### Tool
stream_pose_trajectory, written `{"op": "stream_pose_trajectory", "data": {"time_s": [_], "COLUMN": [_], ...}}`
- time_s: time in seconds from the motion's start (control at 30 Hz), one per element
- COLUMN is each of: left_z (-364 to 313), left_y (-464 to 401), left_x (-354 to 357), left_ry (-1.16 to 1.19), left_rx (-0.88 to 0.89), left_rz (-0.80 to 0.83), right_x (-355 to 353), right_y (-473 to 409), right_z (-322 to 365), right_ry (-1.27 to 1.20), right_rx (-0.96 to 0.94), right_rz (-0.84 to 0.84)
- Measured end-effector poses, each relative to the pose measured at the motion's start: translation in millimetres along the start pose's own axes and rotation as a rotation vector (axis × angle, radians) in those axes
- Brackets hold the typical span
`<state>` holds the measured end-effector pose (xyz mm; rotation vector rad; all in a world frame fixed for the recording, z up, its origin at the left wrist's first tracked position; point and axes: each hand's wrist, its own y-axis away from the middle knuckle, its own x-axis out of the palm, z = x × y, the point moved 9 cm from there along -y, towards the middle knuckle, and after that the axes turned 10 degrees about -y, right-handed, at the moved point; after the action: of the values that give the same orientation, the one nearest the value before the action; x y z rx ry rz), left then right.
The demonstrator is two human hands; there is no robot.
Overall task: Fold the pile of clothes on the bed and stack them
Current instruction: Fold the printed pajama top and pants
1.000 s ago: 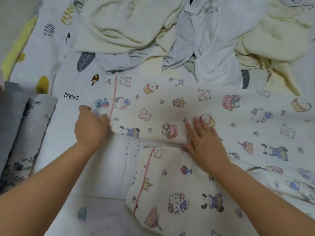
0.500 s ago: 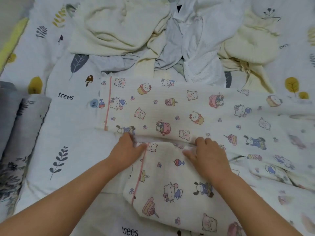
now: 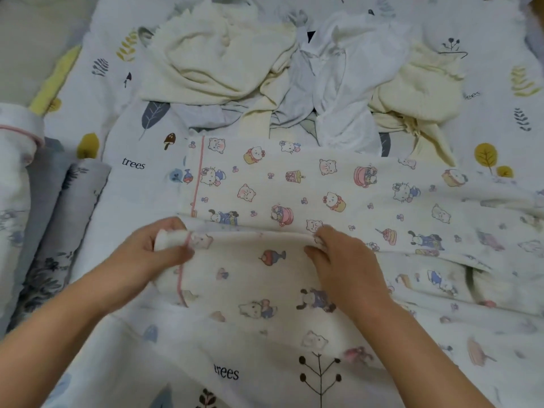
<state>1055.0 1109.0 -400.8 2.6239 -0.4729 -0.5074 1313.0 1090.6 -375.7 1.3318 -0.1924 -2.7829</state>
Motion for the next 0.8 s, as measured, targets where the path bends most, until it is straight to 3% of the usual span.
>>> {"op": "stream_pose_trajectory", "data": {"time_s": [0.07, 0.13, 0.27, 0.37, 0.43, 0.53, 0.7, 0.8], "left_z": [-1, 17, 69, 101, 112, 122, 113, 113], "left_y": [4, 2, -5, 8, 19, 32, 44, 55], "left_x": [-24, -35, -21, -10, 2, 10, 2, -33], "left_ry": [-0.033, -0.024, -0.116, -0.293, -0.415, -0.3, -0.239, -0.278], "left_rx": [0.004, -0.106, -0.411, -0.552, -0.574, -0.535, -0.393, -0.393], "left_rz": [-0.239, -0.393, -0.381, -0.361, -0.306, -0.319, -0.399, -0.631], "right_x": [1, 19, 48, 54, 68, 91, 86, 93], "right_y": [-4, -8, 9, 41, 69, 108, 103, 111], "right_z": [11, 4, -18, -19, -28, -52, -47, -18], "right_ry": [0.024, 0.156, 0.303, 0.266, 0.253, 0.371, 0.383, 0.257], "right_rx": [-0.048, -0.004, 0.037, -0.071, -0.101, -0.085, -0.14, -0.217], "right_rz": [-0.068, -0.025, 0.097, 0.077, 0.184, 0.41, 0.345, 0.334]}}
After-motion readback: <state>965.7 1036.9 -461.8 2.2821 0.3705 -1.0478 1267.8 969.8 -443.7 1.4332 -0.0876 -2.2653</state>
